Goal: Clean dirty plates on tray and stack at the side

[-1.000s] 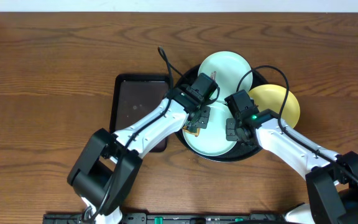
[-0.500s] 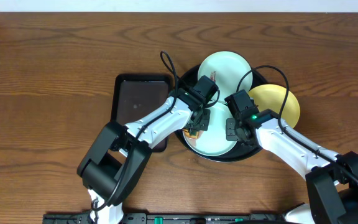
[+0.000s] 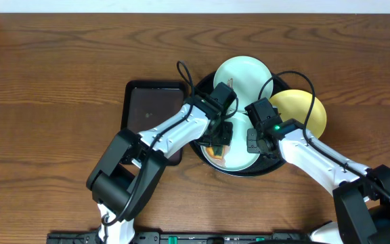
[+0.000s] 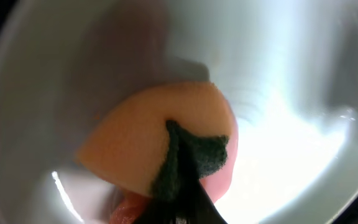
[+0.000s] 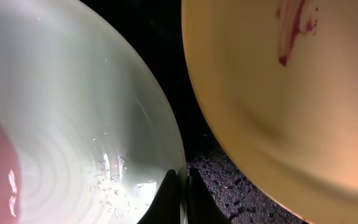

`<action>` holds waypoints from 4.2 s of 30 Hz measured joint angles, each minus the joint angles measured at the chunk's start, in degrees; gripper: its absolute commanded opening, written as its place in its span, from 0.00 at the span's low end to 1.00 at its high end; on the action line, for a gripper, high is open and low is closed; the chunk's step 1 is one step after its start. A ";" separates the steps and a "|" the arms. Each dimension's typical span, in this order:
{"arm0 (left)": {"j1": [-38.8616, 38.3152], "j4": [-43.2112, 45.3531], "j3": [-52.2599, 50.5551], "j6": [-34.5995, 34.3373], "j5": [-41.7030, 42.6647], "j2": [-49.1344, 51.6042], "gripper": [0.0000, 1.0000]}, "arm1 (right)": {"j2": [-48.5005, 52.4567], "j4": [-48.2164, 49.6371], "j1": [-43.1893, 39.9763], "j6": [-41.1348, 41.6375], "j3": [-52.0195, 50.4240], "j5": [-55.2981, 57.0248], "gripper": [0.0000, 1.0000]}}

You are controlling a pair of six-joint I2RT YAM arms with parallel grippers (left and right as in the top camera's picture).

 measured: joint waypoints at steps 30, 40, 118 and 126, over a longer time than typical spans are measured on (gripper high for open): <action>17.29 -12.57 -0.96 0.74 -12.22 -18.75 0.08 | 0.00 -0.24 0.00 -0.20 -0.20 -1.84 0.19; 17.97 -4.94 -6.58 2.86 -25.62 -14.95 0.07 | -0.26 1.11 0.00 0.63 -1.27 -2.05 0.01; 17.94 -1.75 -8.22 5.42 -27.67 -12.57 0.83 | -14.78 -10.93 6.25 -7.56 16.94 26.69 0.01; 17.94 -1.77 -8.22 5.42 -27.67 -12.57 0.83 | -14.75 -3.58 -27.06 -8.37 16.96 -11.41 0.01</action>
